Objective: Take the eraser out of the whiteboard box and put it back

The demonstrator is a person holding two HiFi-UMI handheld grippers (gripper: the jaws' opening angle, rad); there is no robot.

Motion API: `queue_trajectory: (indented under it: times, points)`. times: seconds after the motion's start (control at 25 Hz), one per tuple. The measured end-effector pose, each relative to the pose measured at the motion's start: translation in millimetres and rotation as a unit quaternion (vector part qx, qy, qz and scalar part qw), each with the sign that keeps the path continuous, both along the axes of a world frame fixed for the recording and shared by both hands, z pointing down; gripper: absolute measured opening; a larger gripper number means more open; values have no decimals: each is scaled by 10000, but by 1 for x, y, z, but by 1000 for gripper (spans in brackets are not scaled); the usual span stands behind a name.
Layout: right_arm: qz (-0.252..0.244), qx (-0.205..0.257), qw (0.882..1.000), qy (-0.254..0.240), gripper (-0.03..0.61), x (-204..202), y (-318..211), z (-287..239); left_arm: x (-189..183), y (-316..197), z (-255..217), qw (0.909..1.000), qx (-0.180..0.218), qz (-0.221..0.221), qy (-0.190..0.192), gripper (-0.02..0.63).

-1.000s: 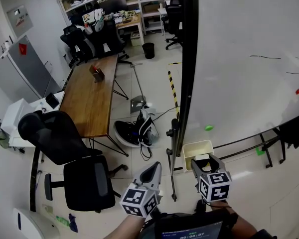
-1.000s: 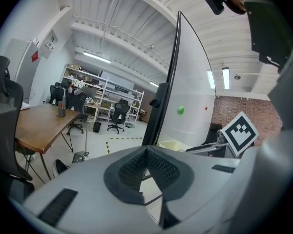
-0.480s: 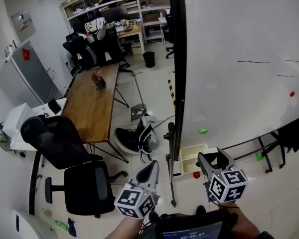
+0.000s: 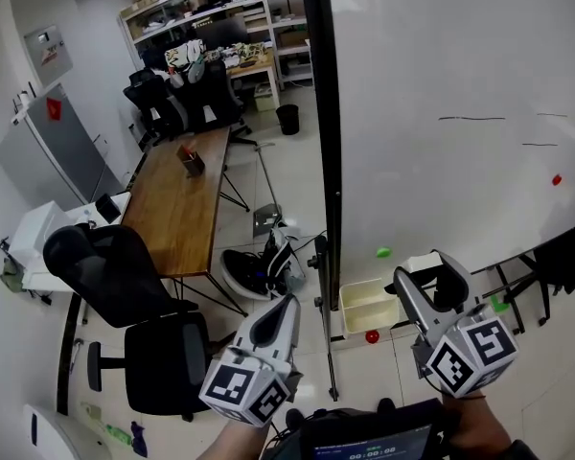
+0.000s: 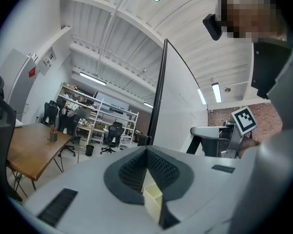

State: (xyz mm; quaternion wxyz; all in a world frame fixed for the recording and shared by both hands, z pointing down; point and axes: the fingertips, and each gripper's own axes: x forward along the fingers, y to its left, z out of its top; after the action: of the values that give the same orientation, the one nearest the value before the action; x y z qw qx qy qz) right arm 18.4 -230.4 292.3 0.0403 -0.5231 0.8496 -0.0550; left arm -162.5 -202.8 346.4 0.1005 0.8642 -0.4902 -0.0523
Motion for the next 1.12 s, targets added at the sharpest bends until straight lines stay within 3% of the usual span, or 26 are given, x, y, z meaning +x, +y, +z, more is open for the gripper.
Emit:
queue_trajectory:
  times: [0.64, 0.92, 1.12]
  points:
    - [-110, -35, 9999, -28, 293, 6, 3, 0, 29, 11, -5, 9974, 150, 526, -473, 18]
    - [-160, -81, 9998, -73, 293, 1, -3, 4, 22, 8, -2, 9977, 114, 462, -473, 18]
    - [-248, -102, 9996, -89, 293, -5, -7, 4, 10, 0, -4, 9994, 62, 265, -236, 20]
